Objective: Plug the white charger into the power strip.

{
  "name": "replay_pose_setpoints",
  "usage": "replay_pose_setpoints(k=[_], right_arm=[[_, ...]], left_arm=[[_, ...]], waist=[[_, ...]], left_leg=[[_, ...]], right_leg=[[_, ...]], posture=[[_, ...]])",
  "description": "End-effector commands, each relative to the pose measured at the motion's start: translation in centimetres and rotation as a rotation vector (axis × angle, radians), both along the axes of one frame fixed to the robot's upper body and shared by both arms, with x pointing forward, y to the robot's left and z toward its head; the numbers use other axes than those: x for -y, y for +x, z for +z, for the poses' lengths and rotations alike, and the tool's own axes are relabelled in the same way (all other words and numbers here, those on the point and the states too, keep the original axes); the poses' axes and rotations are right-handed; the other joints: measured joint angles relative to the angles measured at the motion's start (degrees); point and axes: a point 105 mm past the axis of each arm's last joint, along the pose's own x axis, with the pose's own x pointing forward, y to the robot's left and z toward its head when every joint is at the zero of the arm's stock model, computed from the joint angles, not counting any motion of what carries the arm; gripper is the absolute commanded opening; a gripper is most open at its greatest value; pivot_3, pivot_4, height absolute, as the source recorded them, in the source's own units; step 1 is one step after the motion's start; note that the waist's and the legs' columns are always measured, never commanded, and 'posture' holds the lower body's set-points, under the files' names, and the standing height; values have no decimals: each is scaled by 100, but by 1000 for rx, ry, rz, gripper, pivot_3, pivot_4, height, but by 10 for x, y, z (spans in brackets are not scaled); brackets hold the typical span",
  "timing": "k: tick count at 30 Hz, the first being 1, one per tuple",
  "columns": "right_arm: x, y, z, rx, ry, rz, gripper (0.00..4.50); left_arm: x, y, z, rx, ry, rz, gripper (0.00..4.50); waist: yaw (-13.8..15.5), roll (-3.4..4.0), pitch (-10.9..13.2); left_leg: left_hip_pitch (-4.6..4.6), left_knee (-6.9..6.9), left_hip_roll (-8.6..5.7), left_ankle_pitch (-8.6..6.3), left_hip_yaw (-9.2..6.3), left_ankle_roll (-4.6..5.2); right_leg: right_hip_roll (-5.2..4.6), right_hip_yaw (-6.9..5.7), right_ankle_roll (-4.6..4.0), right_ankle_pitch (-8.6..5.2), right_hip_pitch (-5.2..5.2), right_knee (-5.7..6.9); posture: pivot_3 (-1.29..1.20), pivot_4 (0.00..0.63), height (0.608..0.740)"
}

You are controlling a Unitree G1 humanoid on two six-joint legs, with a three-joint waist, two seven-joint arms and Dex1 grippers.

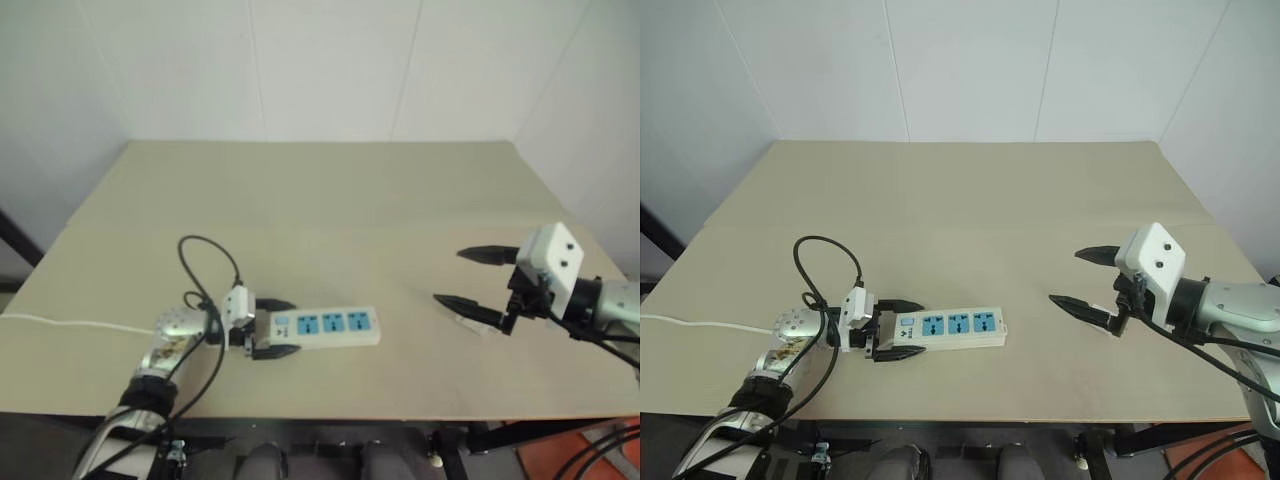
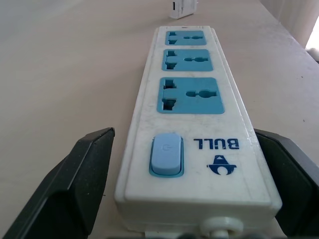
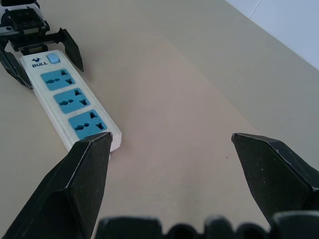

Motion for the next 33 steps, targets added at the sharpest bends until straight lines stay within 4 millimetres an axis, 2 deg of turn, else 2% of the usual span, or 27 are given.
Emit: replay_pose_setpoints(k=[1, 10, 17, 21, 27, 32, 33], right_arm=[[-3, -1, 9, 33, -10, 14, 4500], [-6, -1, 8, 33, -4, 22, 4500], [-8, 0, 8, 31, -3, 28, 4500], [-10, 0, 8, 30, -1, 33, 4500], [-10, 0, 8, 33, -3, 37, 4500], [-11, 1, 9, 37, -3, 41, 4500], [-11, 1, 9, 37, -3, 41, 4500]], left_arm=[[-10, -3, -19, -57, 68, 27, 4473], [1, -16, -31, -114, 64, -37, 4473], [21, -11, -19, -102, -52, -4, 4473], [22, -9, -17, -102, -70, 15, 4473], [24, -17, -27, -107, -52, 14, 4473], [25, -20, -29, -92, -61, 15, 3346], [25, -20, -28, -88, -66, 15, 3317]], waist=[[-2, 3, -2], [-14, 4, -2], [76, 10, -6], [105, 11, -7], [108, 12, -8], [110, 17, -10], [110, 17, -11]], left_leg=[[0, 0, 0, 0, 0, 0], [-9, -6, 0, -1, 0, 2], [-12, -5, -5, -1, 1, 2], [-24, -4, -6, -1, 0, 2], [-40, -4, -7, -1, -1, 2], [-41, -5, -7, -3, -1, 6], [-41, -5, -7, -3, 0, 6]], right_leg=[[0, 0, 0, 0, 0, 0], [0, 0, 0, -1, -6, -8], [-8, -3, 4, -1, -2, -15], [-9, -4, 12, 4, -4, -34], [-11, -5, 19, 15, -4, -65], [-11, -6, 18, 14, -4, -67], [-11, -5, 19, 14, -4, -67]], posture=[[0, 150, 740], [0, 150, 740], [0, 150, 740], [0, 150, 740], [0, 150, 740], [0, 150, 740], [0, 150, 740]])
